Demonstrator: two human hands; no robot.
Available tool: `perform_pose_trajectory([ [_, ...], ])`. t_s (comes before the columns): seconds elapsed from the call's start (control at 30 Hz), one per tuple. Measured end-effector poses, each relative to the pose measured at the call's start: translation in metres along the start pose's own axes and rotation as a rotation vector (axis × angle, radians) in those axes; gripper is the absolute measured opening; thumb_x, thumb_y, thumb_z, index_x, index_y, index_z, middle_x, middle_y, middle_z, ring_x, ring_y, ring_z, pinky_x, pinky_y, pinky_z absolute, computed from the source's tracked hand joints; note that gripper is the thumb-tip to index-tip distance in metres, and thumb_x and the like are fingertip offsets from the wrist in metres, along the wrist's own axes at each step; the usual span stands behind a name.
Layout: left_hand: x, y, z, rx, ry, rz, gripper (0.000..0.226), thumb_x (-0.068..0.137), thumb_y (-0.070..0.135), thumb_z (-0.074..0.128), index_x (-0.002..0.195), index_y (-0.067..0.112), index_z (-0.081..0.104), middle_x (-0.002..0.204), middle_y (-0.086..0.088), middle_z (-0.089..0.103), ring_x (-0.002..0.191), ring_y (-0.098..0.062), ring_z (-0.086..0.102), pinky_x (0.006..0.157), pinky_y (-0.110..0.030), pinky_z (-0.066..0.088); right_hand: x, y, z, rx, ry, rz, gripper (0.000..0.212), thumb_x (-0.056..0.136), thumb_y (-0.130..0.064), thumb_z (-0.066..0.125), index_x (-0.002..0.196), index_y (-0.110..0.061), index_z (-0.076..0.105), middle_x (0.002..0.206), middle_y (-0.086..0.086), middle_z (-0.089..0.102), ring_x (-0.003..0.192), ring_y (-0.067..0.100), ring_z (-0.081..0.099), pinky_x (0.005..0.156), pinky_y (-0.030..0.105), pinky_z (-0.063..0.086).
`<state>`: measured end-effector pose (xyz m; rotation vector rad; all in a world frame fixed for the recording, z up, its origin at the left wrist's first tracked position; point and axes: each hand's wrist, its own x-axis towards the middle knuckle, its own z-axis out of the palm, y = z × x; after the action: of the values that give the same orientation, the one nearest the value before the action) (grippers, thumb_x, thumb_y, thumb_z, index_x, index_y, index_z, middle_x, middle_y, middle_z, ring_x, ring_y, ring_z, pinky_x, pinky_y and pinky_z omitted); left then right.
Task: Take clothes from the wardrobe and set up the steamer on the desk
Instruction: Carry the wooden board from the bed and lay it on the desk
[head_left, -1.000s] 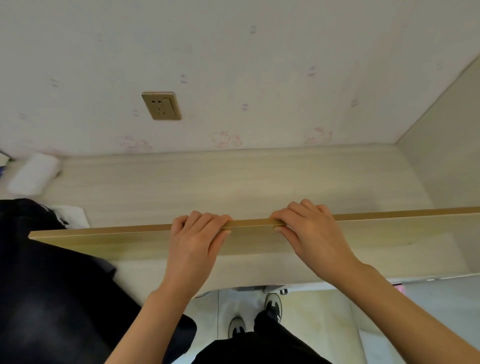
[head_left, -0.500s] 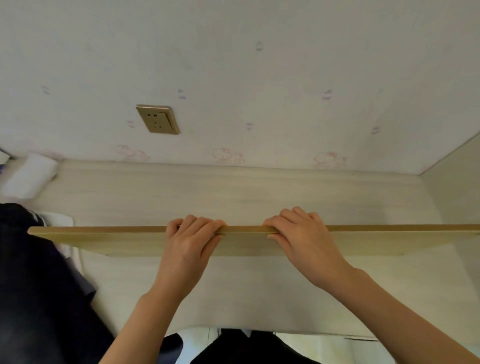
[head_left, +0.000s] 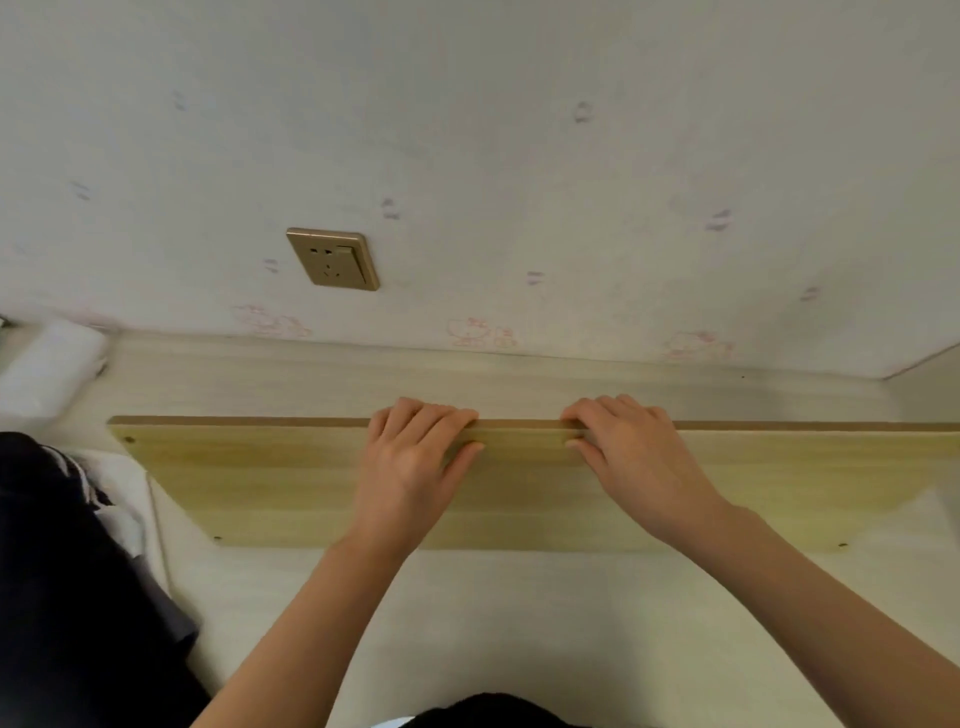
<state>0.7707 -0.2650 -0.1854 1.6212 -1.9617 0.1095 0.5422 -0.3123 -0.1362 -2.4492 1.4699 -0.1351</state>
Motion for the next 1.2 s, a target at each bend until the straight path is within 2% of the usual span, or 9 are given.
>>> perform_pose_trajectory([
  [0.1,0.002,0.000,0.015,0.028,0.088,-0.048,0.027,0.086,0.030,0.070,0.109,0.014,0.071,0.102,0.002,0.069,0.096,-0.026,0.058,0.088,-0.041,0.043,0.014,0.004,0.002,-0.015,-0.013,0.007,0.019,0.096,-0.033,0.049,0.115,-0.030,0.051,0.104,-0.010,0.058,0.101,0.015,0.052,0.084,0.032,0.033],
  [0.2,-0.005,0.003,0.030,0.041,0.120,-0.079,0.040,0.086,0.029,0.071,0.122,0.012,0.065,0.118,-0.002,0.066,0.111,-0.030,0.058,0.101,-0.050,0.039,0.027,0.004,0.006,-0.072,-0.054,0.009,0.031,0.089,-0.043,0.056,0.114,-0.029,0.046,0.106,-0.007,0.054,0.101,0.018,0.051,0.086,0.036,0.036],
  [0.3,-0.024,0.003,0.042,0.086,0.044,-0.092,0.066,0.086,0.028,0.071,0.143,0.017,0.040,0.145,-0.005,0.048,0.138,-0.028,0.038,0.111,-0.056,0.028,0.038,0.004,0.011,-0.157,-0.113,-0.017,0.039,0.086,-0.045,0.061,0.114,-0.026,0.041,0.107,-0.002,0.049,0.100,0.021,0.048,0.084,0.037,0.038],
  [0.43,-0.060,-0.013,0.058,0.165,-0.164,-0.131,0.093,0.082,0.034,0.073,0.153,0.024,0.014,0.157,-0.007,0.025,0.147,-0.029,0.018,0.114,-0.059,0.020,0.054,0.009,0.017,-0.154,-0.148,-0.028,0.041,0.087,-0.045,0.060,0.117,-0.025,0.039,0.109,0.001,0.049,0.099,0.023,0.049,0.084,0.038,0.041],
  [0.6,-0.083,-0.018,0.065,0.172,-0.324,-0.229,0.069,0.093,0.049,0.043,0.153,0.028,0.016,0.161,-0.002,0.015,0.148,-0.030,0.009,0.115,-0.058,0.015,0.070,0.010,0.029,-0.151,-0.198,-0.039,0.047,0.086,-0.045,0.062,0.121,-0.024,0.040,0.113,0.003,0.049,0.101,0.025,0.049,0.085,0.038,0.042],
  [0.7,-0.084,-0.018,0.069,0.180,-0.380,-0.285,0.064,0.095,0.053,0.034,0.152,0.030,0.019,0.161,-0.001,0.012,0.149,-0.029,0.006,0.115,-0.058,0.012,0.080,0.010,0.039,-0.147,-0.246,-0.027,0.049,0.086,-0.044,0.064,0.122,-0.023,0.040,0.115,0.006,0.049,0.102,0.027,0.049,0.084,0.039,0.041],
  [0.83,-0.088,-0.025,0.079,0.198,-0.454,-0.322,0.066,0.093,0.057,0.029,0.153,0.032,0.017,0.162,0.002,0.008,0.149,-0.028,0.004,0.114,-0.061,0.012,0.090,0.011,0.056,-0.130,-0.299,0.014,0.051,0.085,-0.042,0.066,0.125,-0.021,0.041,0.118,0.008,0.049,0.107,0.030,0.049,0.087,0.042,0.041],
  [1.07,-0.112,-0.024,0.097,0.173,-0.549,-0.369,0.070,0.090,0.059,0.035,0.153,0.033,0.016,0.162,0.004,0.009,0.149,-0.029,0.005,0.112,-0.064,0.013,0.093,0.018,0.092,-0.054,-0.457,0.098,0.057,0.084,-0.039,0.068,0.131,-0.022,0.040,0.125,0.011,0.047,0.115,0.033,0.046,0.096,0.044,0.041],
  [1.2,-0.125,-0.022,0.101,0.157,-0.586,-0.363,0.069,0.091,0.060,0.032,0.153,0.033,0.017,0.162,0.003,0.010,0.149,-0.029,0.006,0.111,-0.064,0.013,0.085,0.024,0.107,-0.019,-0.518,0.121,0.058,0.085,-0.038,0.067,0.132,-0.020,0.040,0.125,0.013,0.046,0.115,0.034,0.045,0.096,0.043,0.041],
])
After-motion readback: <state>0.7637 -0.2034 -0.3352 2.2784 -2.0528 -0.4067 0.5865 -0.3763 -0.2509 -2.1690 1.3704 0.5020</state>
